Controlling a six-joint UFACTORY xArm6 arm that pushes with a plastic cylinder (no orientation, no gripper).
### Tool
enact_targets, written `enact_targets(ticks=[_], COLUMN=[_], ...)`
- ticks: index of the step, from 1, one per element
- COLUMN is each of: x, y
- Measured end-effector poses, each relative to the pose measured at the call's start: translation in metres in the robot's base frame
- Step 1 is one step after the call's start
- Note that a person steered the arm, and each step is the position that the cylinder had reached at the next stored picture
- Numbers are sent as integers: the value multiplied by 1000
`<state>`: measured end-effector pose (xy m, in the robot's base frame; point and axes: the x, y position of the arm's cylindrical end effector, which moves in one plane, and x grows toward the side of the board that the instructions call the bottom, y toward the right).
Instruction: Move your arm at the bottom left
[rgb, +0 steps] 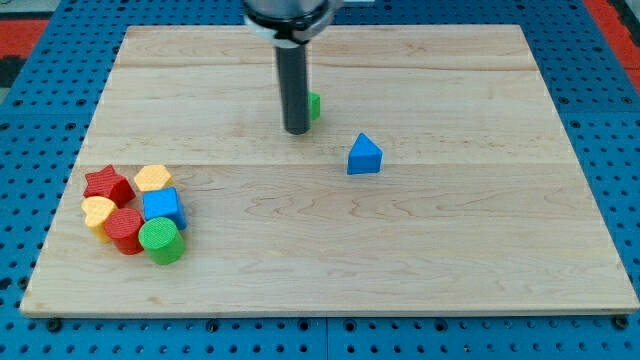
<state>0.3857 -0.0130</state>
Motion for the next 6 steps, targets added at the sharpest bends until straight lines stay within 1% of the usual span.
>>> enact_targets(ticks=[1, 2, 3, 4, 5, 6], x=[52, 103, 185, 230, 215, 198], y=[-18, -64, -86, -135, -220, -219])
